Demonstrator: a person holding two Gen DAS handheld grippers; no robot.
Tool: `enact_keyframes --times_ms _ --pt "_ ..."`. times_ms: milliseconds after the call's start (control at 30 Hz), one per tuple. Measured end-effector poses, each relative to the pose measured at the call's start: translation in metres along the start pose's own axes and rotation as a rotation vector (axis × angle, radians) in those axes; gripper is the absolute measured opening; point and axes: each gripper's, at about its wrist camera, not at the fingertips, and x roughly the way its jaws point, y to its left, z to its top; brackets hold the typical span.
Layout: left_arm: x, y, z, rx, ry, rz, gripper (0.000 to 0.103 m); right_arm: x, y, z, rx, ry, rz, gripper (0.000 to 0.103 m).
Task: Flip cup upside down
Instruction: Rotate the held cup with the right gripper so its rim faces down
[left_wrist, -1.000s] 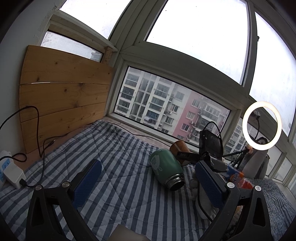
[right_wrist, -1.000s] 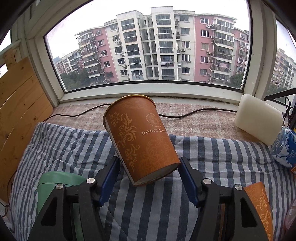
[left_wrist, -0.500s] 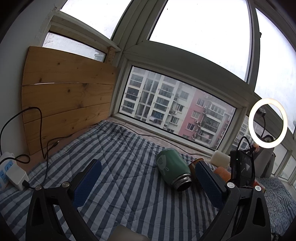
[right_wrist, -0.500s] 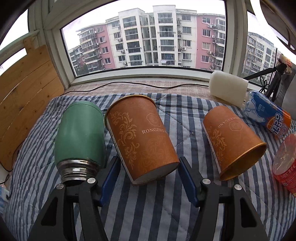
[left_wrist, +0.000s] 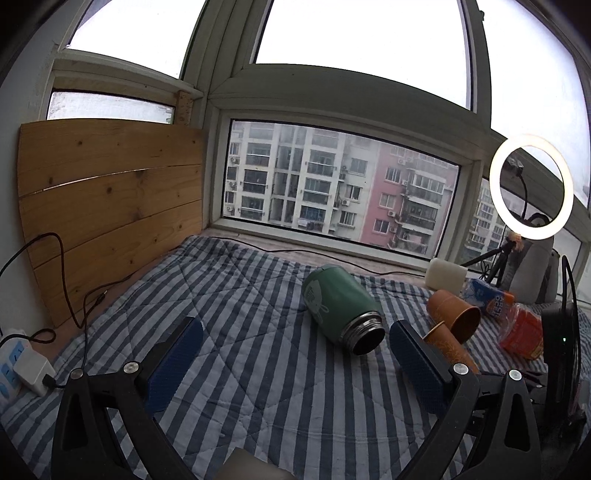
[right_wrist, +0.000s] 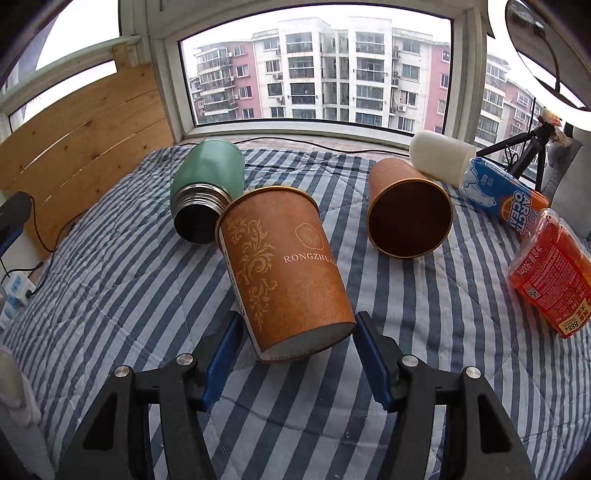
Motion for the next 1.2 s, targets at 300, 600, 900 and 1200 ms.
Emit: enact_keyframes --times_ms 300,600,900,1200 --pt "0.018 -0.045 -0.026 0.167 0.107 -0.079 0.102 -0.054 -0.01 -0.039 -0.036 -0.104 -0.002 0.075" --pt "0.023 -0.114 -0.042 0.237 0.2 -0.085 0.102 -0.119 -0.057 -0.082 -0.004 -0.281 -0.131 0.079" --pt "0.068 -0.181 -0.055 0.13 0.403 -0.03 0.102 -0.145 -0.079 -0.092 0.048 -0.387 -0.094 0.079" --pt "0.09 -0.185 -0.059 -0.005 0.411 -0.004 0.102 -0.146 -0.092 -0.092 0.09 -0.379 -0.041 0.079"
